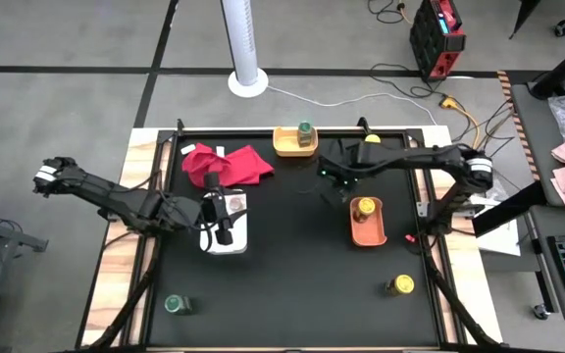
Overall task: Sort spices by type
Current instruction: Put the transparent seasoning bottle into the white bin
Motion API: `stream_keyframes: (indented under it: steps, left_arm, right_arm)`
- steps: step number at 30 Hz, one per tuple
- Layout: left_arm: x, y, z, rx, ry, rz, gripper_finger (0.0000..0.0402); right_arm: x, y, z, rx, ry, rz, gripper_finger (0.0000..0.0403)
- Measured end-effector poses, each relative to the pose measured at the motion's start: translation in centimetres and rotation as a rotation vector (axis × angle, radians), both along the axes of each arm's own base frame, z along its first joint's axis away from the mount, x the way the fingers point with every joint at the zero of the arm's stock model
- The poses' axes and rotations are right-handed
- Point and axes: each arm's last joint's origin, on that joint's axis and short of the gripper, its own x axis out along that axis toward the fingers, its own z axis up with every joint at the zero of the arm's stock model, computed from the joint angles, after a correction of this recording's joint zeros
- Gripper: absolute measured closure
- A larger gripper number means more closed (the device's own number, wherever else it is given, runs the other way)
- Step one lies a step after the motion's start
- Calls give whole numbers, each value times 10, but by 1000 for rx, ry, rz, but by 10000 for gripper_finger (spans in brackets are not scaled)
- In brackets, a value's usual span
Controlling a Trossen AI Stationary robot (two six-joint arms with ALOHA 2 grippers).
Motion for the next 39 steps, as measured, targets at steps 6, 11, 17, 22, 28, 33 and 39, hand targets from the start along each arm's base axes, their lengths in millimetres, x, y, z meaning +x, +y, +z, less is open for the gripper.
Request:
stream_keyframes:
  steps: [6, 11, 17, 22, 28, 33, 39]
  left_arm:
    - [-1, 0, 2, -1, -6, 0, 206]
    - [-1, 0, 1, 2, 2, 0, 206]
    - [-1, 0, 1, 3, 4, -1, 206]
    - [-2, 0, 1, 3, 6, -1, 206]
    - [-2, 0, 0, 4, 9, 0, 206]
    - [-2, 1, 0, 6, 14, 0, 206]
    - [-2, 1, -2, -5, 24, 5, 206]
  right_arm:
    - [0, -16, -10, 32, 37, -21, 211]
    - [5, -22, -23, 41, 65, -13, 152]
    - [13, -24, -44, 60, 127, 8, 122]
    - [18, -26, -56, 64, 142, 23, 130]
    - [21, -27, -67, 72, 168, 24, 181]
    - [23, -27, -65, 65, 154, 29, 238]
    - [31, -20, -35, -47, 51, 79, 238]
